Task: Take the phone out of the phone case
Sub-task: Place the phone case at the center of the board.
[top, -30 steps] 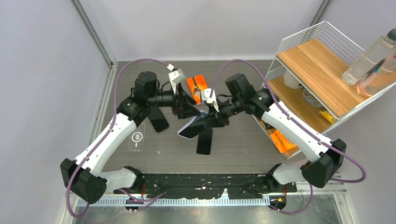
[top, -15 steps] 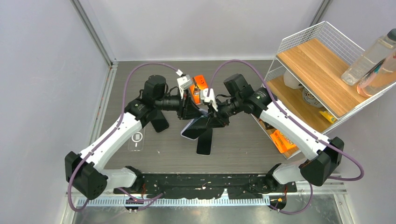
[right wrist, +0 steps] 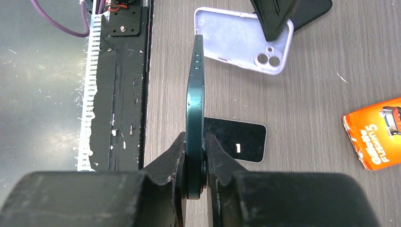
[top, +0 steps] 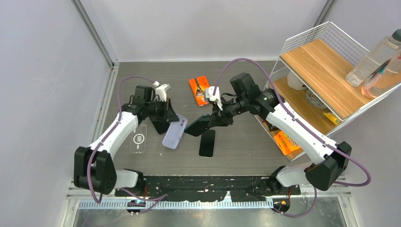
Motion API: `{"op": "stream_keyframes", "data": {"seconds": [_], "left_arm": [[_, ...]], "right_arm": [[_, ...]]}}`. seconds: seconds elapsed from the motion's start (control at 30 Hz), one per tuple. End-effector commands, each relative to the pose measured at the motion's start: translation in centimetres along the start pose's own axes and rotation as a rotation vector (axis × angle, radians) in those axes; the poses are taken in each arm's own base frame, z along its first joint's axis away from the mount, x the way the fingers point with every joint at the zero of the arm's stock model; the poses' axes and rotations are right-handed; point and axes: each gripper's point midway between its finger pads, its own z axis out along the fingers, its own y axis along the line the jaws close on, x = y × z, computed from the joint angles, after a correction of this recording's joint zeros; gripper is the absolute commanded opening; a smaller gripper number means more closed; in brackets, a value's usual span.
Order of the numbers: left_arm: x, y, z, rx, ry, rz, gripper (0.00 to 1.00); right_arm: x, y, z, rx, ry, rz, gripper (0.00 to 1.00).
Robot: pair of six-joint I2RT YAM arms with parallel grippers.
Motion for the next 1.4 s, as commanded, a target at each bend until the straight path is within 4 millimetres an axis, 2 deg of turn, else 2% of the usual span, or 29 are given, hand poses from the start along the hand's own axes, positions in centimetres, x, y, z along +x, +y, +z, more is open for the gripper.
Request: {"op": "stream_keyframes", "data": {"seconds": [0.0,0.23,0.43,0.6,0.87,0.9,0.97,1.23,1.37], "left_arm": [[2.3,4.7,-1.5,-0.171,0.078,-0.098,0.00],[4.9,9.5,-2.0,-0.294,0.119,-0.273,0.00],[7.2,12.6,-3.1,-0.405,0.127,-0.342,0.00],[7.2,14.4,-4.2,-0.448,0.118,-0.383,0.00],[7.0,15.4,-4.3,-0.458,0.064,-0.391,0.01],[7.1,15.5,-4.3,-0.458,0.063,-0.392,0.04],[7.2,15.7,-4.4,-0.464,0.057,-0.396,0.13],[7.5,16.3,-4.2,-0.474,0.074,-0.410,0.37],[7.4,16.3,-4.4,-0.482,0.072,-0.405,0.52]], "right_arm": [[-3.1,0.3,-1.3,0.012,-0.103,-0.087,0.05],[-2.7,0.4,-0.9,-0.003,-0.097,-0.069,0.05],[-1.4,-0.5,-0.5,0.027,-0.056,-0.060,0.05],[1.2,-1.3,-0.5,0.038,0.020,-0.032,0.05],[5.8,-2.3,-0.6,0.004,0.234,0.028,0.05],[6.0,-2.5,-0.7,0.003,0.249,0.027,0.05],[8.0,-2.3,-0.8,-0.039,0.332,0.071,0.05],[13.5,-2.9,-2.8,-0.164,0.529,0.181,0.05],[16.1,-2.5,-2.6,-0.238,0.611,0.237,0.05]]}}
